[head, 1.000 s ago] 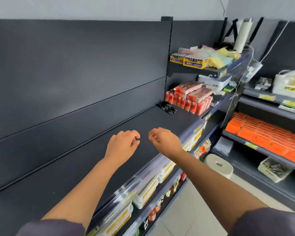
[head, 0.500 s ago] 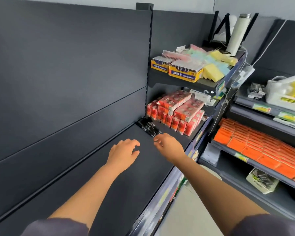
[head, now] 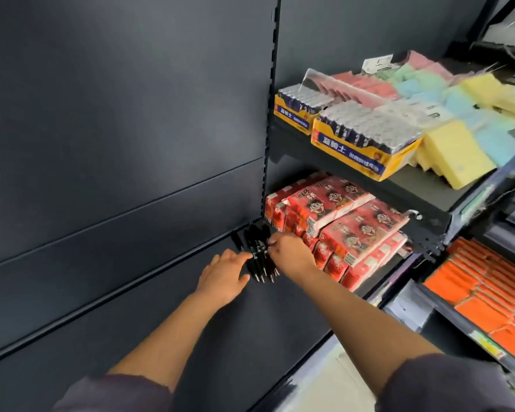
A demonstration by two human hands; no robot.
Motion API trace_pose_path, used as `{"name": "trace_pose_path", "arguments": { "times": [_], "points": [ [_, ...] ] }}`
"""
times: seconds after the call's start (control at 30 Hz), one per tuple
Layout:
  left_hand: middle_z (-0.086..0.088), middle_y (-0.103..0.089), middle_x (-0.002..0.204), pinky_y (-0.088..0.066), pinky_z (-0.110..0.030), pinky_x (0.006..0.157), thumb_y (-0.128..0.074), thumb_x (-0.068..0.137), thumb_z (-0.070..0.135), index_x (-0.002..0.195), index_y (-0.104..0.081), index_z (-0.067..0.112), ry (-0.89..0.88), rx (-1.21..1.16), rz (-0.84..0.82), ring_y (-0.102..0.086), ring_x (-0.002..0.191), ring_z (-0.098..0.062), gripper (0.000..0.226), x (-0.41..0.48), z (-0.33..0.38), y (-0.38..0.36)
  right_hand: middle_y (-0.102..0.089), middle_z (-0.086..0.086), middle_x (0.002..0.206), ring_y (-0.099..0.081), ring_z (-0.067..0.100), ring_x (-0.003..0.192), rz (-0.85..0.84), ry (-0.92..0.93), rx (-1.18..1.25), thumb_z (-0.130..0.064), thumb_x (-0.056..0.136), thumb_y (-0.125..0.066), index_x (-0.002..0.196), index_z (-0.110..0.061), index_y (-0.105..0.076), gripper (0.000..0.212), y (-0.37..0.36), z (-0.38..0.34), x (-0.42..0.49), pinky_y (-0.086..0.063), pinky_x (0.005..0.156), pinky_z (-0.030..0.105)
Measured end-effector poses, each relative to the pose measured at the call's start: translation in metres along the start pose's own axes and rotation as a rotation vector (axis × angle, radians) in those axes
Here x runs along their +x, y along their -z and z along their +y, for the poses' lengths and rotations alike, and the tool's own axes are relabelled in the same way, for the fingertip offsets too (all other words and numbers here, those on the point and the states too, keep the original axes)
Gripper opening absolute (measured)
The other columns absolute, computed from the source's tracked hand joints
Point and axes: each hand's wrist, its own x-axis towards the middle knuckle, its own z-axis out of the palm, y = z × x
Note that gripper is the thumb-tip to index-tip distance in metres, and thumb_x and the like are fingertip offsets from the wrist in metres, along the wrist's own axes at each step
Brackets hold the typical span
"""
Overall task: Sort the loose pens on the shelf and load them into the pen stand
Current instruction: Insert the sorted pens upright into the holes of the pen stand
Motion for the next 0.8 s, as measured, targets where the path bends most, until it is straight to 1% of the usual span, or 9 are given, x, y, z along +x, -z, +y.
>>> {"name": "trace_pose_path", "arguments": {
  "times": [0.1, 0.23, 0.37, 0.47, 0.53, 0.6, 0.67, 0.8],
  "points": [
    [-0.002, -0.038, 0.133, -0.039, -0.039, 0.1, -0.044, 0.095, 0.036, 0.14, -0.03, 0.036, 0.069, -0.034, -0.009, -0.037, 0.123, -0.024, 0.047, 0.015, 0.01, -0.009, -0.059, 0.015, 0.116, -0.06, 0.033, 0.104, -0.049, 0.007, -0.034, -0.021, 0.092, -0.052, 0.116, -0.01, -0.058, 0.027, -0.004, 0.004, 0.018, -0.052, 0.084, 0.038],
    [-0.002, -0.038, 0.125, -0.041, -0.039, 0.097, -0.044, 0.095, 0.038, 0.138, -0.033, 0.037, 0.125, -0.058, -0.023, -0.038, 0.117, -0.023, 0.044, 0.027, 0.017, -0.019, -0.058, 0.013, 0.115, -0.06, 0.033, 0.103, -0.097, -0.003, -0.123, -0.03, 0.091, -0.054, 0.114, -0.009, -0.057, 0.031, -0.011, 0.005, 0.034, -0.05, 0.078, 0.036],
    [-0.004, -0.037, 0.119, -0.043, -0.039, 0.093, -0.041, 0.095, 0.04, 0.122, -0.045, 0.031, 0.203, -0.053, 0.004, -0.039, 0.111, -0.025, 0.029, 0.032, 0.018, -0.019, -0.061, 0.013, 0.11, -0.061, 0.034, 0.1, -0.147, -0.029, -0.163, -0.032, 0.09, -0.053, 0.106, -0.009, -0.058, 0.029, -0.016, 0.002, 0.041, -0.048, 0.072, 0.035],
    [-0.007, -0.036, 0.117, -0.045, -0.04, 0.089, -0.041, 0.095, 0.042, 0.115, -0.046, 0.022, 0.261, -0.038, 0.034, -0.04, 0.109, -0.028, 0.028, 0.031, 0.012, -0.015, -0.063, 0.012, 0.106, -0.062, 0.033, 0.097, -0.158, -0.037, -0.166, -0.031, 0.088, -0.054, 0.102, -0.009, -0.059, 0.026, -0.019, 0.0, 0.043, -0.045, 0.066, 0.031],
    [-0.008, -0.036, 0.118, -0.048, -0.039, 0.083, -0.043, 0.095, 0.037, 0.116, -0.043, 0.018, 0.291, -0.007, 0.056, -0.041, 0.107, -0.028, 0.028, 0.028, 0.005, -0.013, -0.064, 0.011, 0.104, -0.063, 0.033, 0.096, -0.142, -0.031, -0.146, -0.03, 0.088, -0.053, 0.101, -0.009, -0.058, 0.025, -0.019, -0.001, 0.042, -0.044, 0.065, 0.031],
    [-0.01, -0.036, 0.118, -0.046, -0.037, 0.076, -0.045, 0.095, 0.024, 0.122, -0.039, 0.016, 0.316, 0.018, 0.067, -0.042, 0.106, -0.028, 0.028, 0.025, -0.001, -0.01, -0.064, 0.013, 0.102, -0.062, 0.034, 0.095, -0.101, -0.012, -0.124, -0.027, 0.088, -0.051, 0.1, -0.008, -0.056, 0.023, -0.02, -0.004, 0.042, -0.044, 0.065, 0.032],
    [-0.011, -0.038, 0.117, -0.043, -0.036, 0.071, -0.045, 0.093, 0.012, 0.125, -0.035, 0.016, 0.341, 0.022, 0.07, -0.045, 0.103, -0.029, 0.034, 0.024, -0.005, -0.007, -0.064, 0.014, 0.1, -0.062, 0.037, 0.094, -0.06, 0.016, -0.123, -0.023, 0.089, -0.049, 0.099, -0.006, -0.054, 0.02, -0.022, -0.01, 0.04, -0.043, 0.064, 0.032],
    [-0.014, -0.043, 0.117, -0.043, -0.036, 0.066, -0.046, 0.087, 0.002, 0.135, -0.025, 0.016, 0.344, 0.009, 0.067, -0.054, 0.095, -0.031, 0.054, 0.022, -0.014, -0.005, -0.065, 0.016, 0.1, -0.062, 0.038, 0.094, -0.062, 0.077, -0.227, -0.013, 0.09, -0.049, 0.099, -0.004, -0.052, 0.013, -0.029, -0.021, 0.037, -0.04, 0.061, 0.032]
  ]
}}
